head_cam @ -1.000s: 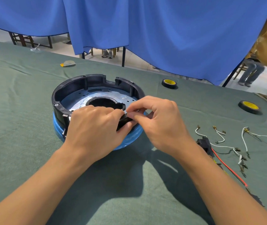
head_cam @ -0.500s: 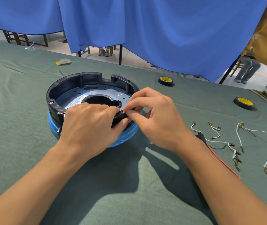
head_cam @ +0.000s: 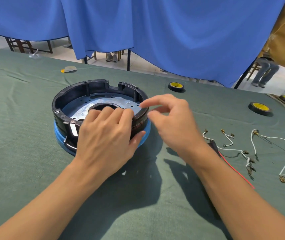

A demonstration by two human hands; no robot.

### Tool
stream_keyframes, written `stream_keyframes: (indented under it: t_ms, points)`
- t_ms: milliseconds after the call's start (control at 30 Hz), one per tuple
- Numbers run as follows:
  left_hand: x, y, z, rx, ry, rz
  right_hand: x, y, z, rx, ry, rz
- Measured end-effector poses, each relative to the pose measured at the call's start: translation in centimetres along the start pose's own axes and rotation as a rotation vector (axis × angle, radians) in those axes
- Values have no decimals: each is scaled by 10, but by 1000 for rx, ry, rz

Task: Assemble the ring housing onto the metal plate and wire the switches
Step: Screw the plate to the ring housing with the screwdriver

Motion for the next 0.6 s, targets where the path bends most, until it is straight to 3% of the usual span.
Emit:
stream_keyframes:
  t_ms: [67, 133, 200, 367, 600]
  points:
    - [-3, 0, 1, -1, 0, -8, -19, -7, 6, -153, 320, -151]
    - [-3, -2, 2, -22, -6, -24, -33, -1, 18, -153, 614, -341]
    - [-3, -3, 3, -40, -5, -33, -36, 7, 29, -124, 794, -527]
    - [-4, -4, 5, -37, -20, -22, -39, 20, 43, -108, 970, -717]
    - [-3, 0, 1, 17, -62, 37, -45, 26, 45, -87, 1054, -795]
Point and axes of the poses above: each hand's wrist, its own z-axis away from the middle knuckle, its own y-axis out of the palm, x = y × z, the point moved 7 cm from there along -z, towards the middle knuckle, and after that the axes turned 12 degrees about -x, right-handed, at the moved point
